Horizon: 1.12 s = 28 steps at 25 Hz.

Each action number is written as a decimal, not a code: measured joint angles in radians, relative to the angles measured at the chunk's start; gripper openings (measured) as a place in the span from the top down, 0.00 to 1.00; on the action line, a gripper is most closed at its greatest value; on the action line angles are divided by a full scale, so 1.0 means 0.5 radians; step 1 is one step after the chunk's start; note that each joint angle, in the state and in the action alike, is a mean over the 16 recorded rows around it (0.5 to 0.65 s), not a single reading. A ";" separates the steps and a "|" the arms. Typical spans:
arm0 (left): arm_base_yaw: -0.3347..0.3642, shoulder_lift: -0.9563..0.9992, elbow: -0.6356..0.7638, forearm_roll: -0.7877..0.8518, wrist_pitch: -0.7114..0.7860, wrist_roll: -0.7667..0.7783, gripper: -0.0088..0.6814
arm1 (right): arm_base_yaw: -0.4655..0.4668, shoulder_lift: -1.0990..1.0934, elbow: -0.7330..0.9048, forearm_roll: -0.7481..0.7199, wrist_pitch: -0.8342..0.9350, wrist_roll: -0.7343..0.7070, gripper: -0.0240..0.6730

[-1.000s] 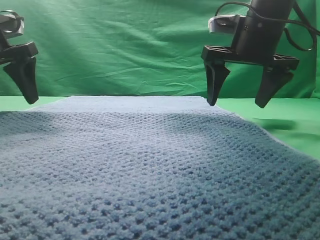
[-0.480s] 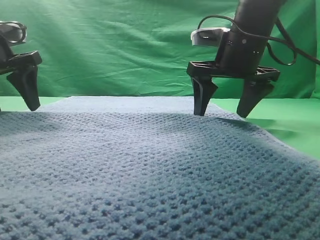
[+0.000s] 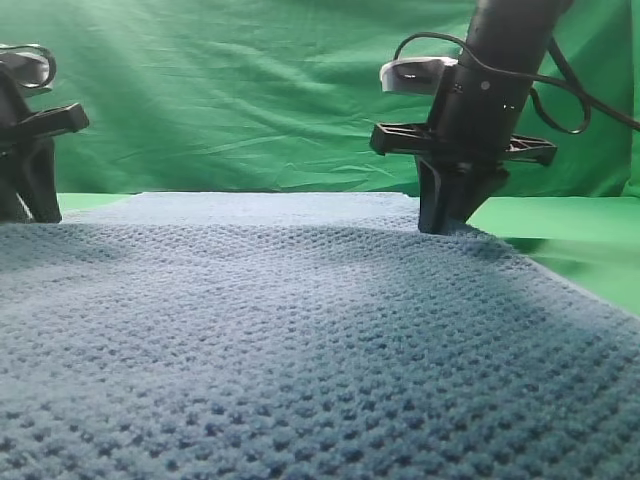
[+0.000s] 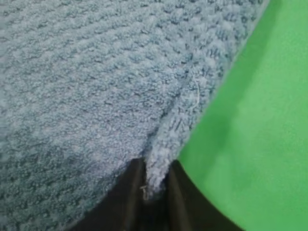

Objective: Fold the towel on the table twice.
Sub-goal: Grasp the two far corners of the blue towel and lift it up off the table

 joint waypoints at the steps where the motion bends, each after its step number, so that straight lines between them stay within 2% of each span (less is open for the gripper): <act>1: 0.000 0.001 -0.006 -0.009 0.017 0.001 0.76 | 0.000 -0.004 0.000 0.001 0.002 0.001 0.81; 4: 0.000 -0.001 -0.038 -0.030 0.080 0.004 0.89 | -0.004 -0.033 0.002 0.003 0.009 0.007 0.91; 8: 0.000 -0.030 -0.127 -0.033 0.190 0.004 0.98 | -0.025 -0.117 0.006 0.001 0.012 0.019 0.96; 20: 0.000 -0.201 -0.726 -0.041 0.553 -0.033 0.99 | -0.141 -0.574 -0.023 -0.010 -0.126 0.022 0.97; 28: 0.000 -0.244 -1.141 -0.249 0.485 0.022 0.99 | -0.173 -0.729 -0.295 -0.015 -0.320 -0.037 0.97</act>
